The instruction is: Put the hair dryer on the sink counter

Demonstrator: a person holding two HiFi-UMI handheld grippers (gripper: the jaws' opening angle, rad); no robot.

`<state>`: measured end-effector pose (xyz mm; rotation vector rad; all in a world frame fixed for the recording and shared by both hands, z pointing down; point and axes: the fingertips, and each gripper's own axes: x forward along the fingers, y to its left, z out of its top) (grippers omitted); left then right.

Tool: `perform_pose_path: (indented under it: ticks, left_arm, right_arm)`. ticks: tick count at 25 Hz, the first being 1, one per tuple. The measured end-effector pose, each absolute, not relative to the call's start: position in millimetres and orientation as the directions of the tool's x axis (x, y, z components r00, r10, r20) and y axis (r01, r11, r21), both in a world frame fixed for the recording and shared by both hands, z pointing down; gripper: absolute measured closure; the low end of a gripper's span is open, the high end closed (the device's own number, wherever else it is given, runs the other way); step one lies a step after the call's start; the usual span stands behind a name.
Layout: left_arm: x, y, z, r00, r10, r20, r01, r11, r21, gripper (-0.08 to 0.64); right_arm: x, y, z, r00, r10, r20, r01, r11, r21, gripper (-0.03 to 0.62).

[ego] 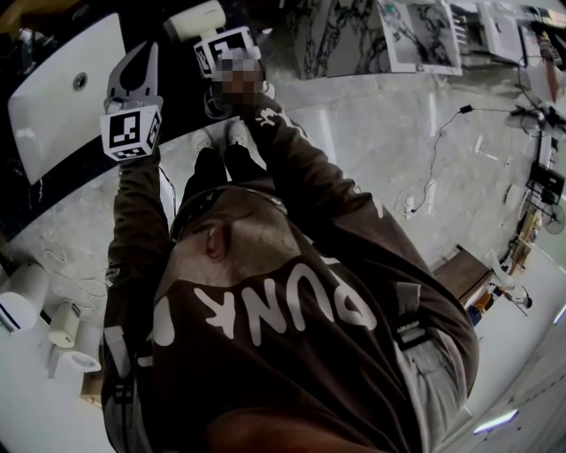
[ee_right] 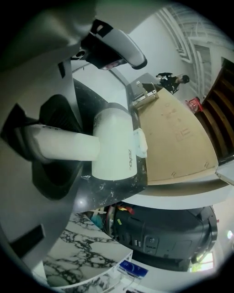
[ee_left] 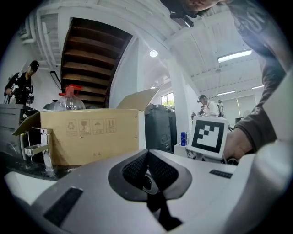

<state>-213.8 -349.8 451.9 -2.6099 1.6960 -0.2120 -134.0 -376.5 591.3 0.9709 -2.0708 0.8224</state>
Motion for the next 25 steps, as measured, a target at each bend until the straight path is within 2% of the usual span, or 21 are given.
perform_pose_path:
  ticks: [6, 14, 15, 17, 18, 25]
  left_arm:
    - [-212.5, -350.7, 452.6, 0.397, -0.912, 0.103, -0.909, -0.406, -0.09, 0.566]
    - [-211.3, -350.8, 448.2, 0.398, -0.912, 0.098, -0.908, -0.406, -0.097, 0.566]
    - [-211.7, -350.6, 447.8, 0.398, -0.912, 0.097, -0.908, -0.407, -0.098, 0.566]
    - [-212.6, -350.3, 447.1, 0.397, -0.913, 0.096, -0.908, -0.406, -0.1, 0.566]
    - [-213.0, -350.2, 446.8, 0.397, -0.913, 0.096, -0.909, -0.405, -0.101, 0.566]
    - [-212.2, -347.3, 438.4, 0.391, -0.916, 0.091, -0.909, -0.4, -0.115, 0.566]
  right_arm:
    - [-128.5, -370.8, 600.6, -0.422, -0.358, 0.833, -0.836, 0.51, -0.204, 0.423]
    - [-131.6, -374.8, 598.6, -0.431, -0.381, 0.818, -0.838, 0.506, -0.205, 0.41]
    - [-133.2, -374.6, 598.1, -0.439, -0.378, 0.815, -0.836, 0.504, -0.217, 0.395]
    - [-136.8, -375.2, 594.8, -0.461, -0.372, 0.806, -0.83, 0.501, -0.244, 0.3]
    - [-137.9, -377.8, 590.7, -0.472, -0.38, 0.795, -0.826, 0.506, -0.248, 0.281]
    - [-140.2, -379.4, 535.0, -0.56, -0.464, 0.687, -0.78, 0.574, -0.248, 0.258]
